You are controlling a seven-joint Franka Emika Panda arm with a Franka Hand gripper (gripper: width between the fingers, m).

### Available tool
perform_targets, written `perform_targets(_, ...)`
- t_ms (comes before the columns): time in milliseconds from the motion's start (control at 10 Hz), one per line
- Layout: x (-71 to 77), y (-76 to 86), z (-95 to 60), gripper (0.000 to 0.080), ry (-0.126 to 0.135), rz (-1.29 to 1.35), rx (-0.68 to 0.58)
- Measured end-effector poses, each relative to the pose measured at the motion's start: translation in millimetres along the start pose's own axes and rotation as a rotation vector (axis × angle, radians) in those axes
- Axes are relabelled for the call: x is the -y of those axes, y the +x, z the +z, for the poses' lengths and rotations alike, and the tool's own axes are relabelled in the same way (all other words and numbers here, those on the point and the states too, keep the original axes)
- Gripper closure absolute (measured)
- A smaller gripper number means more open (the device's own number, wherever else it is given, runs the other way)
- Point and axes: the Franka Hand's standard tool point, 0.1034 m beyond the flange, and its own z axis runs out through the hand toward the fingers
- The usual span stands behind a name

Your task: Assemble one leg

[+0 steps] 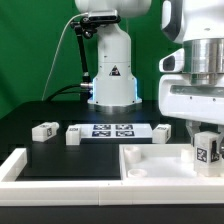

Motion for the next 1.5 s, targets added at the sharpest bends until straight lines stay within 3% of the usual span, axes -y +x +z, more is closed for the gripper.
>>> perform_targets(200,-0.2,-0.8,0.7,0.0509,0.001,0.051,0.004)
perform_targets(300,-0.1,-0.1,0.6,0.0330,0.002,-0.001,0.004)
perform_targets(400,0.8,1.4,-0.3,0.0214,0.004,-0.037,0.003)
perform_targets(500,1.7,0.4,-0.6,0.0164,0.005,-0.158,0.001)
perform_targets(1200,5.0,-4.7,-3.2,0.0150,-0.007,-0.966,-0.015)
perform_targets(1500,4.6,0.8,-5.2,0.0150,-0.017,-1.229,-0.024)
